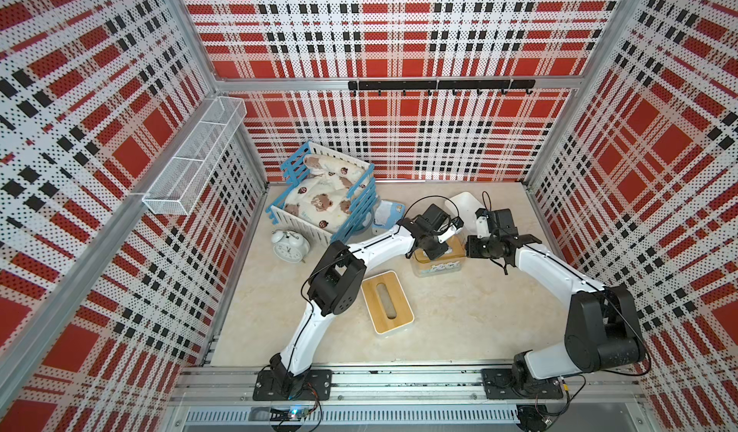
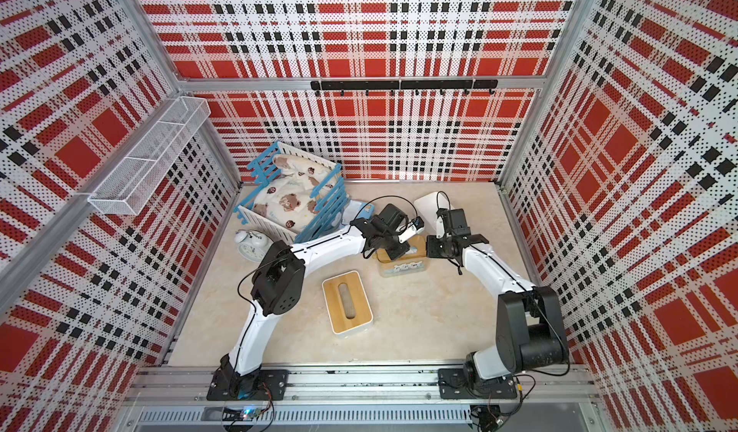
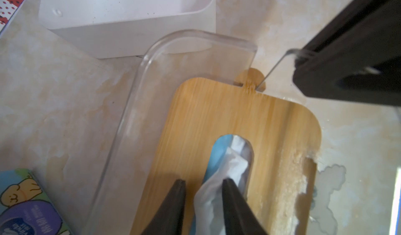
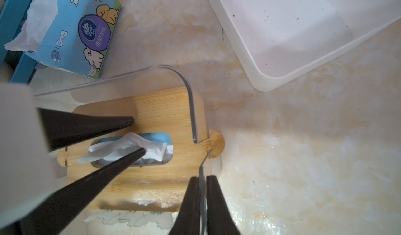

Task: Put the tissue paper into the tissue box
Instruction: Pull the paper towel from the tissue box.

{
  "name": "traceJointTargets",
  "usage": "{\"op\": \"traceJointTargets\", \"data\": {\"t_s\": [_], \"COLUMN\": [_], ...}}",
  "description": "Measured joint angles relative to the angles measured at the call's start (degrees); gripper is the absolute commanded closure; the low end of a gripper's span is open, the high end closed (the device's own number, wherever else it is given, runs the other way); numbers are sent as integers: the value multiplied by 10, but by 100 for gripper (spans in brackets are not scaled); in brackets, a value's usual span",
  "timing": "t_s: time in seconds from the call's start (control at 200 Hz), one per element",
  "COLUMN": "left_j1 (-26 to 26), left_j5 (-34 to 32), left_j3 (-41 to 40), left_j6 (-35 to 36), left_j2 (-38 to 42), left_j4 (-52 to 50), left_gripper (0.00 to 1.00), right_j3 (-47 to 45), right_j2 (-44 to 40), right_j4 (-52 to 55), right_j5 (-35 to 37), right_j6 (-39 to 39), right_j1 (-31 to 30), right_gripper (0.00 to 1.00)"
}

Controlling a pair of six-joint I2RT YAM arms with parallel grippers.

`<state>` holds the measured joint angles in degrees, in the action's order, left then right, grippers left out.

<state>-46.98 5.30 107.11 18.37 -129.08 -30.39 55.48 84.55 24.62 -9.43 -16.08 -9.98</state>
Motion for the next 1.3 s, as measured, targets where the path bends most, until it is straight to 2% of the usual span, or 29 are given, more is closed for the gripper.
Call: {"op": "traceJointTargets", "data": {"t_s": [0.22,0.286,0.511,0.807,1.027,1.303], "left_j1": [5,9,33,44,38,-6], "left_j5": [5,9,41,59,50,-7], "left_j3": [12,14,19,2,-41,-55], "left_j6": [-5,-11,-61,-113,-103,-34], "left_j2": [-7,-7,-8,-8,20,31], "left_j4": [-6,-8,-5,31,61,81], "left_gripper": [97,100,100,83,59,54], "right_j3": [2,2,3,5,9,10], "right_j2": [1,1,2,4,7,7], "right_j4": [2,3,3,5,10,11], "right_j5": [0,0,0,0,-2,-4], "right_j6": [1,1,2,2,4,6], "right_j1": [0,0,0,0,0,0], "right_gripper": [100,100,100,100,100,100]}}
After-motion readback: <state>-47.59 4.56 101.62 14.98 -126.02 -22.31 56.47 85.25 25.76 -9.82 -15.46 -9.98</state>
